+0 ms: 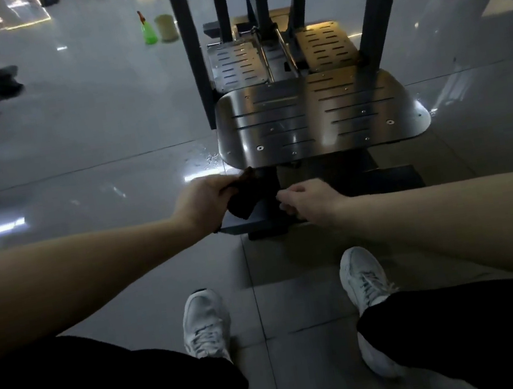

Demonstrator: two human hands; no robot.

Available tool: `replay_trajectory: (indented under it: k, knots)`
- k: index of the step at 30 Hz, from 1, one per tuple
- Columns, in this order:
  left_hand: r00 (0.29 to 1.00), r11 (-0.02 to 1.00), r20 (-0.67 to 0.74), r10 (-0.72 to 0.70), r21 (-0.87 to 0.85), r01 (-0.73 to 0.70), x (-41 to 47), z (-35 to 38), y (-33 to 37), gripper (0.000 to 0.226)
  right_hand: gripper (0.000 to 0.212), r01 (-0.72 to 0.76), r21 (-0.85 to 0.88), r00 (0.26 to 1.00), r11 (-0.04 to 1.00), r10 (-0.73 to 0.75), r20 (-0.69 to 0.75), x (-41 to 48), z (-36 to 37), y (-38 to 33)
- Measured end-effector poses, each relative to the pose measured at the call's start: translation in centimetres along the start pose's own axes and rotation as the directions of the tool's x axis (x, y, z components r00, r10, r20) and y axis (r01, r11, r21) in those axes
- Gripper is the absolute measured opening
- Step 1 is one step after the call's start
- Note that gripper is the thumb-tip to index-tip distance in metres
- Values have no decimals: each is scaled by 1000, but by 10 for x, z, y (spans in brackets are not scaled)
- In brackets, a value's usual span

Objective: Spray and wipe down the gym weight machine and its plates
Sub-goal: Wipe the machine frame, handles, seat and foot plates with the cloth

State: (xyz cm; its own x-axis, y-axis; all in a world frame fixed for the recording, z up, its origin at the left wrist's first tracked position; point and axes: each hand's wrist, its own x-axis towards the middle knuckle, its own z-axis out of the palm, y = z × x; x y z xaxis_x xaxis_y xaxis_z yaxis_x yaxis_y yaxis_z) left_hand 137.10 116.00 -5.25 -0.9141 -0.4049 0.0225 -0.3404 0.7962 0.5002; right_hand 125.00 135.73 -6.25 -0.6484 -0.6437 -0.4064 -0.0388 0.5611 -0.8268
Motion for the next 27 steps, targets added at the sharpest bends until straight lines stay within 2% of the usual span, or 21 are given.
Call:
replay_trajectory:
  k: [1, 3, 6, 11, 14, 18, 20, 21, 22, 23, 24, 25, 27]
  knots:
    - [999, 1000, 33, -14, -13, 14, -9, 0, -1, 22, 39, -124, 241, 992, 962, 118, 42, -4, 16, -2]
    - [996, 1000, 88, -14, -17, 16, -23, 3, -5, 22, 56, -276, 514, 961, 812, 225, 159, -13, 43, -6]
    - [992, 1000, 129, -9, 5, 9, -36, 7, -11, 27, 69, -361, 702, 932, 614, 267, 246, -20, 71, -2]
    - [976, 998, 212, -44, -36, 53, -36, 27, -25, 25, 58, -408, 832, 900, 375, 316, 298, -1, 114, 20]
    - [952, 988, 301, -52, -121, 92, -32, 42, -32, 31, 52, -424, 839, 880, 342, 374, 292, 19, 124, 33]
    - [883, 969, 463, 77, -243, 42, -26, 60, -44, 42, 41, -449, 791, 849, 416, 476, 231, 42, 119, 58]
    - [886, 967, 457, 74, -251, 49, -20, 65, -57, 39, 39, -406, 802, 854, 439, 494, 162, 51, 112, 63]
    - [903, 973, 427, 44, -222, 58, -14, 67, -65, 36, 36, -351, 782, 867, 515, 494, 65, 55, 108, 61]
    - [921, 981, 390, 2, -179, 74, -7, 69, -74, 33, 35, -283, 710, 879, 644, 471, -77, 60, 102, 60]
    - [933, 987, 355, -52, -125, 102, 2, 72, -84, 31, 37, -205, 560, 890, 803, 391, -235, 65, 95, 60]
    - [939, 987, 328, -107, -79, 140, 11, 76, -97, 31, 39, -119, 329, 895, 937, 245, -373, 72, 87, 61]
    - [934, 981, 316, -166, -43, 189, 20, 79, -109, 32, 41, -48, 65, 890, 997, 72, -449, 80, 78, 63]
    - [913, 959, 304, -272, 5, 284, 36, 86, -131, 38, 43, -5, -356, 879, 935, -165, -447, 106, 70, 79]
